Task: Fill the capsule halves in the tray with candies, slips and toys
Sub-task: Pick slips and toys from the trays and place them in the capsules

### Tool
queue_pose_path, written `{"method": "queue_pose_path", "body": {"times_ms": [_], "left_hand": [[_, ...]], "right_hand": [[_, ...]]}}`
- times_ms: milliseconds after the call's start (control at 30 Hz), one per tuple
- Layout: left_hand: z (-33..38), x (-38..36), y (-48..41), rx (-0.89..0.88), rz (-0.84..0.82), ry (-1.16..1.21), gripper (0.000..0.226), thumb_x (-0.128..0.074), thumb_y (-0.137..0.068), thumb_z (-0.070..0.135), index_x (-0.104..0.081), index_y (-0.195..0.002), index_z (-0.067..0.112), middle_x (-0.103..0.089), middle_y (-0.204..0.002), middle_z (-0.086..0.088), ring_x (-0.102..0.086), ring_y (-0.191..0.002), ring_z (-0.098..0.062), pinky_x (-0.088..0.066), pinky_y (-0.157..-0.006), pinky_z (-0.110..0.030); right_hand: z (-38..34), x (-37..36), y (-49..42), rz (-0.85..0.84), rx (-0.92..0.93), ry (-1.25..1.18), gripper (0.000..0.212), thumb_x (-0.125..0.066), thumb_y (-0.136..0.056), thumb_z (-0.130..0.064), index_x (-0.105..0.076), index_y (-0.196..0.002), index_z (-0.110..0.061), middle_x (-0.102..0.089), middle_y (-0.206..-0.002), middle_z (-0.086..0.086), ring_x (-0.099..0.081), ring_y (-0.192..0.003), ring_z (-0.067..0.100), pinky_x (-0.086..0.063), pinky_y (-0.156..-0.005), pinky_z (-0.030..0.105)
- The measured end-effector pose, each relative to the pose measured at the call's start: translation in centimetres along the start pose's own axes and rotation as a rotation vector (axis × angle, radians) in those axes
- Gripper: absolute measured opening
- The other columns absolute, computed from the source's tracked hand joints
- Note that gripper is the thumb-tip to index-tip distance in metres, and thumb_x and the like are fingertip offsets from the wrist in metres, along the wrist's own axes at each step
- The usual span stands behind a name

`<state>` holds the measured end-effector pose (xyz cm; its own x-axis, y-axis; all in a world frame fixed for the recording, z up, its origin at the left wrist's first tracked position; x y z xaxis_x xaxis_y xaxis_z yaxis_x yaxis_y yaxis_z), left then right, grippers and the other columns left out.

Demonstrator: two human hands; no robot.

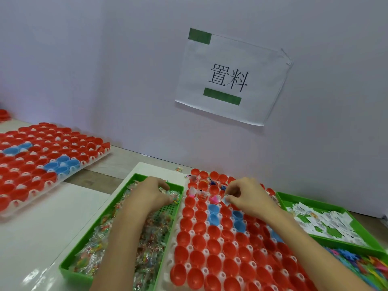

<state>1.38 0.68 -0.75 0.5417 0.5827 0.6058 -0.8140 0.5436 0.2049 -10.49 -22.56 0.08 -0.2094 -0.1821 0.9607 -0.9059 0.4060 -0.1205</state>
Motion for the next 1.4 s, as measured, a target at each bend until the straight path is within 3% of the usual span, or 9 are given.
{"method": "queue_pose_path", "body": {"times_ms": [267, 433, 533, 800, 933, 1067, 1200, 1300, 1400], "left_hand": [[-0.2, -0.1, -0.4, -0.017, 0.034, 0.018, 0.043, -0.072, -0.092, 0.021, -0.060, -0.132, 0.021, -0.056, -0.142, -0.007, -0.054, -0.128, -0.026, -0.042, -0.106, -0.040], [-0.9, -0.6, -1.1, 0.003, 0.055, 0.004, 0.039, -0.072, -0.092, 0.019, -0.063, -0.129, 0.023, -0.062, -0.134, -0.008, -0.060, -0.113, -0.024, -0.049, -0.098, -0.038], [-1.1, -1.0, -1.5, 0.012, 0.078, -0.037, 0.041, -0.071, -0.091, 0.020, -0.061, -0.131, 0.025, -0.063, -0.130, -0.006, -0.060, -0.114, -0.025, -0.049, -0.103, -0.044], [-1.6, -2.2, -2.2, 0.044, 0.161, -0.130, 0.048, -0.064, -0.095, 0.034, -0.054, -0.142, 0.024, -0.058, -0.141, -0.006, -0.054, -0.128, -0.028, -0.041, -0.110, -0.053], [-1.5, -2.5, -2.2, 0.056, 0.203, -0.140, 0.044, -0.071, -0.090, 0.043, -0.063, -0.129, 0.026, -0.063, -0.134, -0.005, -0.058, -0.123, -0.029, -0.041, -0.109, -0.053], [-1.3, -2.7, -2.2, 0.084, 0.243, -0.159, 0.028, -0.074, -0.088, 0.043, -0.066, -0.111, 0.030, -0.069, -0.117, -0.001, -0.062, -0.114, -0.027, -0.043, -0.107, -0.052], [-1.2, -2.5, -1.9, 0.090, 0.270, -0.153, 0.015, -0.076, -0.087, 0.039, -0.063, -0.084, 0.031, -0.070, -0.098, 0.002, -0.065, -0.101, -0.028, -0.046, -0.102, -0.050], [-0.8, -2.6, -1.4, 0.079, 0.281, -0.177, 0.014, -0.075, -0.088, 0.036, -0.064, -0.081, 0.030, -0.068, -0.096, 0.003, -0.064, -0.098, -0.026, -0.048, -0.100, -0.049], [-0.6, -2.7, -1.1, 0.080, 0.282, -0.198, 0.014, -0.074, -0.089, 0.034, -0.064, -0.080, 0.029, -0.066, -0.092, 0.005, -0.064, -0.096, -0.025, -0.048, -0.099, -0.048]], "right_hand": [[0.2, -1.6, -1.0, -0.042, -0.008, 0.047, 0.004, -0.076, -0.088, -0.022, -0.077, -0.087, -0.026, -0.061, -0.075, -0.022, -0.062, -0.068, -0.002, -0.042, -0.056, 0.007], [0.7, -1.8, -0.7, -0.055, -0.039, -0.019, 0.008, -0.073, -0.091, -0.021, -0.079, -0.095, -0.023, -0.062, -0.079, -0.023, -0.063, -0.070, -0.002, -0.043, -0.054, 0.005], [0.8, -1.6, -0.4, -0.093, -0.030, -0.029, 0.014, -0.065, -0.096, -0.020, -0.079, -0.096, -0.022, -0.070, -0.086, -0.015, -0.069, -0.072, 0.006, -0.049, -0.054, 0.008], [1.3, -0.8, 1.8, 0.165, -0.031, -0.217, 0.014, -0.072, -0.090, -0.026, -0.075, -0.104, -0.028, -0.068, -0.091, -0.017, -0.062, -0.078, -0.003, -0.050, -0.069, 0.010], [5.4, 1.2, 3.2, 0.314, -0.133, -0.351, 0.021, -0.070, -0.090, -0.017, -0.072, -0.082, -0.037, -0.069, -0.079, -0.019, -0.061, -0.076, -0.010, -0.044, -0.060, 0.005], [11.6, 3.0, 5.3, 0.415, -0.314, -0.293, 0.022, -0.069, -0.088, -0.011, -0.071, -0.080, -0.031, -0.073, -0.085, -0.010, -0.061, -0.068, -0.005, -0.040, -0.055, 0.007], [17.3, 2.9, 7.6, 0.324, -0.539, -0.110, 0.013, -0.069, -0.088, -0.020, -0.073, -0.100, -0.021, -0.070, -0.096, -0.003, -0.060, -0.075, 0.008, -0.047, -0.070, 0.029], [18.6, 1.4, 8.3, 0.203, -0.619, -0.104, 0.013, -0.072, -0.085, -0.027, -0.070, -0.098, -0.025, -0.069, -0.083, -0.008, -0.067, -0.077, 0.013, -0.052, -0.067, 0.028], [18.5, 1.1, 8.4, 0.213, -0.629, -0.105, 0.006, -0.072, -0.087, -0.027, -0.066, -0.088, -0.030, -0.068, -0.079, -0.010, -0.067, -0.073, 0.012, -0.054, -0.064, 0.027]]}}
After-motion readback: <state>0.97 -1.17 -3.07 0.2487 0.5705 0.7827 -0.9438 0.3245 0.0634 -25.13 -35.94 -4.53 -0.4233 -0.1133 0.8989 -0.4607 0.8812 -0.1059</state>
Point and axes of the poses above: each hand's wrist, its own y-axis away from the middle knuckle, its own x-axis out of the back of the hand, z = x × y, the point moved 3 cm from there along -y, towards the middle knuckle
